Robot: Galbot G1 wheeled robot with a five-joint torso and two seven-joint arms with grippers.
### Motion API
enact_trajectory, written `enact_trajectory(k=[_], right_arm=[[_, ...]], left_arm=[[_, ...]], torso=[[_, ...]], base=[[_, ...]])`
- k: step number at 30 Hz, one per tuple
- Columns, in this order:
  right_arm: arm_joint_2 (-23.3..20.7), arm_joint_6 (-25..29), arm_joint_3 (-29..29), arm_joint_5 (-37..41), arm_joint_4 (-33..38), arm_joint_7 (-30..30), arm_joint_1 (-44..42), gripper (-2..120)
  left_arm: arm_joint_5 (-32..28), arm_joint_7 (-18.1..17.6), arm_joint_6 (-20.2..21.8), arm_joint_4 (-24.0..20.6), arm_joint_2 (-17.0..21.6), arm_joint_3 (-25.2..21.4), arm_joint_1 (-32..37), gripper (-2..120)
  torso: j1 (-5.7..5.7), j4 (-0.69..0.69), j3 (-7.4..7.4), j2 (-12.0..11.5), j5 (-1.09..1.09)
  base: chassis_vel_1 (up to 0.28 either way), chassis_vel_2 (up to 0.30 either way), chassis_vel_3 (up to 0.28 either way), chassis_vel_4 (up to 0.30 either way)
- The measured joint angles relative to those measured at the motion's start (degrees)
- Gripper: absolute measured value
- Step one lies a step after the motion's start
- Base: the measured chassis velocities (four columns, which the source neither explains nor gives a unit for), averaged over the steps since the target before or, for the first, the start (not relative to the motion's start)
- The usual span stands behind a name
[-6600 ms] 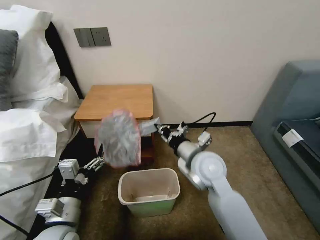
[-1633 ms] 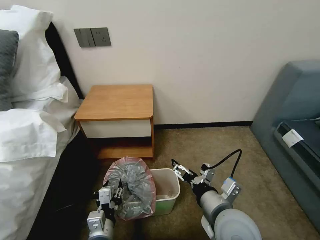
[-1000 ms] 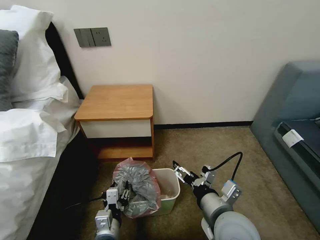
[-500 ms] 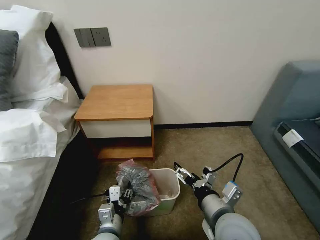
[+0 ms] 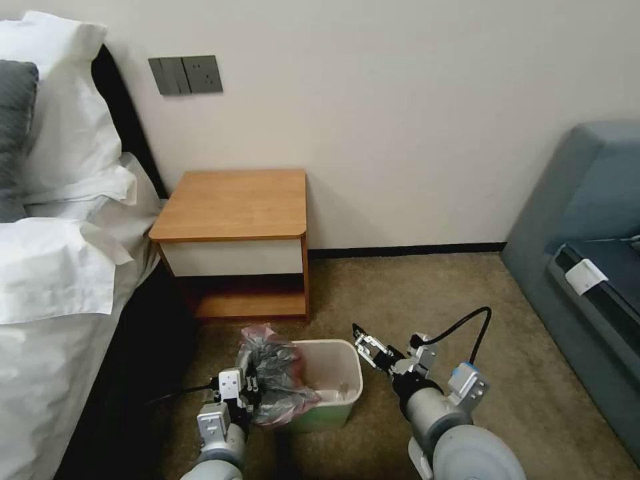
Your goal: Pick up the garbage bag from the table and place it over the trash can.
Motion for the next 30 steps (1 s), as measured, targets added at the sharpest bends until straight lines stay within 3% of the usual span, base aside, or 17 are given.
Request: enact_trajectory(k=[7, 15, 22, 30], right_arm=[[-0.80, -0.45, 0.25, -0.77, 2.78, -2.06, 0.14, 100], [-6.90, -3.00, -1.47, -4.07, 6.47, -12.08, 3.24, 100], [-10.23, -5.64, -7.49, -7.08, 3.85, -20.06, 10.20, 100], [-9.37, -5.99, -13.91, -14.74, -1.33, -23.87, 13.96, 100]], left_arm=[[0.02, -0.68, -5.76, -0.80, -0.07, -0.51, 0.96, 9], [2.39, 2.46, -14.79, -3.49, 0.29, -3.06, 1.86, 8], [4.12, 5.97, -19.84, -6.29, 0.35, -5.26, 3.13, 8], [6.69, 8.69, -23.63, -7.23, 0.10, -6.16, 4.76, 8]], torso=[[0.00, -0.01, 0.01, 0.00, -0.02], [0.00, -0.01, 0.00, 0.00, 0.00], [0.00, 0.00, 0.01, 0.00, 0.01], [0.00, 0.00, 0.00, 0.00, 0.01]], base=[[0.000, 0.000, 0.000, 0.000], [0.000, 0.000, 0.000, 0.000], [0.000, 0.000, 0.000, 0.000], [0.000, 0.000, 0.000, 0.000]])
